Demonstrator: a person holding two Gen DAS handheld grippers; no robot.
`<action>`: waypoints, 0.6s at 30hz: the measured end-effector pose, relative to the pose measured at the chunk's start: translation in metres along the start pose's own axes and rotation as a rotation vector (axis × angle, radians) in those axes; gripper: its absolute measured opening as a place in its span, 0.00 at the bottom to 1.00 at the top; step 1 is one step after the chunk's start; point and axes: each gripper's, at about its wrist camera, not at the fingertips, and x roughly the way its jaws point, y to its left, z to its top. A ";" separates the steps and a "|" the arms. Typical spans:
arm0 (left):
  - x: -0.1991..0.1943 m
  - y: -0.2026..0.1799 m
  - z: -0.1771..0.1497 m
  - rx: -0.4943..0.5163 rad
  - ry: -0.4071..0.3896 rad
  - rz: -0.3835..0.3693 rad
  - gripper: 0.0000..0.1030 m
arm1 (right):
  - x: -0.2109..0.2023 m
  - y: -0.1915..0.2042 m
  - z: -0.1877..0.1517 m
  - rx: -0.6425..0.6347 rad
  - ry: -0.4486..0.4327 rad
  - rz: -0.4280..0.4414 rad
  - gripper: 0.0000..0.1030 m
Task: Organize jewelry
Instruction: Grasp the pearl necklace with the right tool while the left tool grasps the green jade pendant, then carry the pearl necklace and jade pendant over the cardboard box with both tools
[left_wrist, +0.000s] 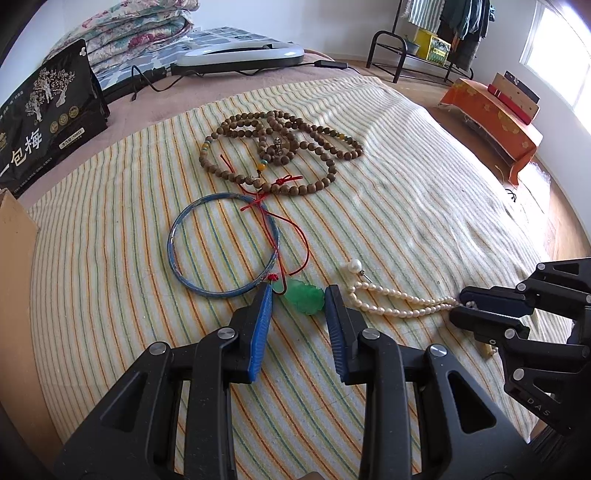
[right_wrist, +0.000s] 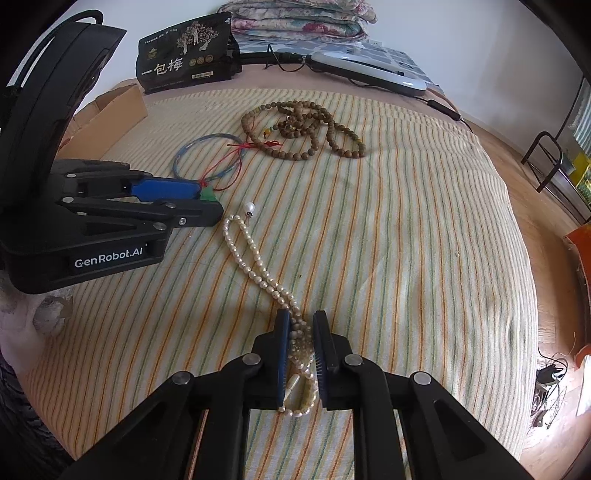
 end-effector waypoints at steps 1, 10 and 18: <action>0.000 0.000 0.000 0.002 -0.001 0.001 0.28 | 0.000 -0.001 0.001 0.002 0.001 -0.013 0.08; 0.001 -0.002 -0.002 0.027 -0.025 0.026 0.18 | -0.001 -0.010 0.001 0.034 -0.001 -0.026 0.05; -0.005 0.004 -0.001 -0.005 -0.026 0.011 0.18 | -0.015 -0.013 0.006 0.077 -0.064 0.031 0.04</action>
